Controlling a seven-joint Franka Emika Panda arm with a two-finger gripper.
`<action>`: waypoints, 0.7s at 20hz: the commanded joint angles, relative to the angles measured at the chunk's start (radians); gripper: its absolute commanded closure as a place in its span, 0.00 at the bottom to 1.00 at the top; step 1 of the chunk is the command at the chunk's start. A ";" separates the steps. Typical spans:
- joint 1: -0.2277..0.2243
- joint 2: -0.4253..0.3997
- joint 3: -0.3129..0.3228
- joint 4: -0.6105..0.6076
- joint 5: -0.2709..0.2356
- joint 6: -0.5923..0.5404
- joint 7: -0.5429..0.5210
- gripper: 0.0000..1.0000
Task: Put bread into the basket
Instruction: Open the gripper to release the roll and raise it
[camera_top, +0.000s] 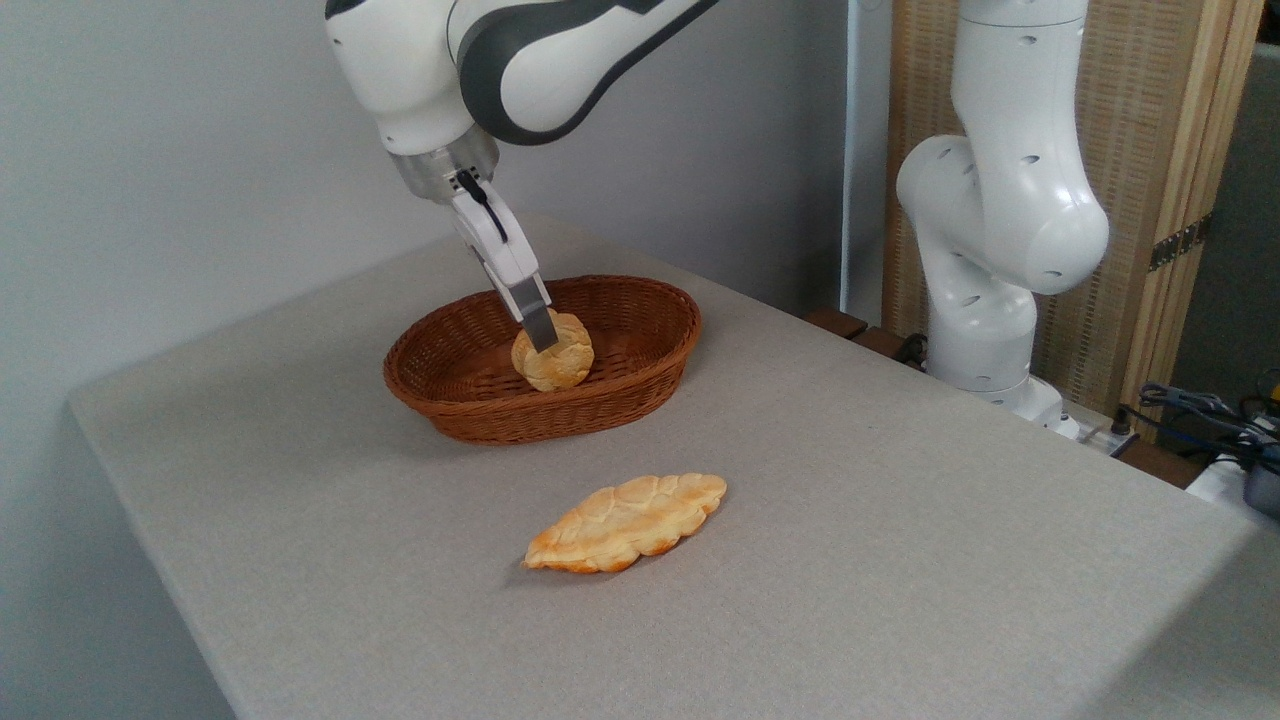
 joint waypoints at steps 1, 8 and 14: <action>0.004 -0.015 0.036 0.037 -0.001 -0.011 -0.006 0.00; 0.004 -0.029 0.134 0.103 0.003 -0.011 0.006 0.00; 0.004 -0.031 0.195 0.145 0.128 0.000 0.008 0.00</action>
